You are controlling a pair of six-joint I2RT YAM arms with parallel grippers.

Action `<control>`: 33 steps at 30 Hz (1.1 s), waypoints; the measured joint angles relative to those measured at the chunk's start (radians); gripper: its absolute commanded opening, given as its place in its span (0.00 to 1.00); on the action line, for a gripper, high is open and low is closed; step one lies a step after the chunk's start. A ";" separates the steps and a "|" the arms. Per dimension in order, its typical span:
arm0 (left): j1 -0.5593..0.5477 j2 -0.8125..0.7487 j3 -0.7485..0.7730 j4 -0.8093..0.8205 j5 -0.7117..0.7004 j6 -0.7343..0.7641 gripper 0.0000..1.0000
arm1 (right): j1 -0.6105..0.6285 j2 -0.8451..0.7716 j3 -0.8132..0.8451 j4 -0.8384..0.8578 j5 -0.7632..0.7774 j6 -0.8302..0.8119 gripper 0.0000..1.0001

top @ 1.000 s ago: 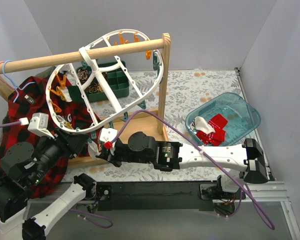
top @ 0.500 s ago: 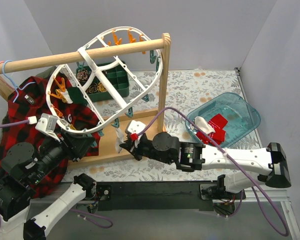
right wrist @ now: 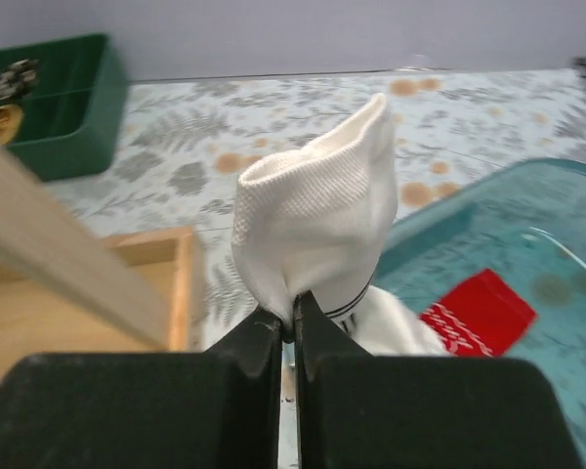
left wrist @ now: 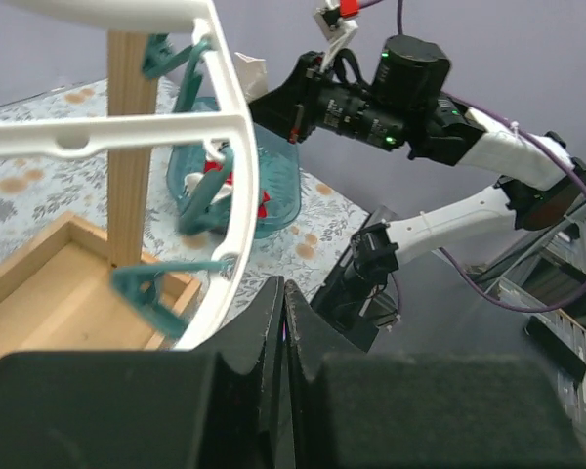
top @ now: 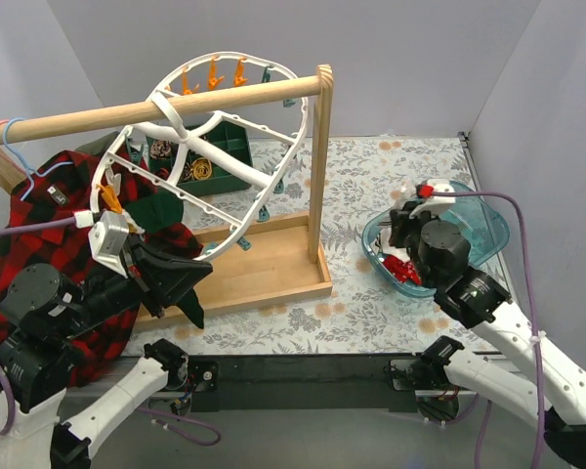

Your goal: Remove the socks clipped to the hanger

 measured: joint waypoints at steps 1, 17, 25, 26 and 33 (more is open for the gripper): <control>0.002 0.007 0.000 0.019 0.021 0.002 0.00 | -0.046 -0.013 -0.005 -0.016 0.010 0.010 0.01; 0.007 0.108 -0.060 0.229 0.197 -0.032 0.00 | -0.468 0.177 -0.162 -0.177 -0.196 0.091 0.81; 0.007 0.094 -0.065 0.223 0.193 -0.035 0.01 | -0.426 0.162 -0.061 -0.251 -0.283 0.044 0.98; 0.007 0.090 -0.065 0.222 0.191 -0.035 0.02 | -0.379 0.163 -0.028 -0.264 -0.266 0.041 0.98; 0.007 0.071 -0.062 0.214 0.168 -0.035 0.04 | 0.171 0.169 0.056 -0.071 -0.228 0.003 0.98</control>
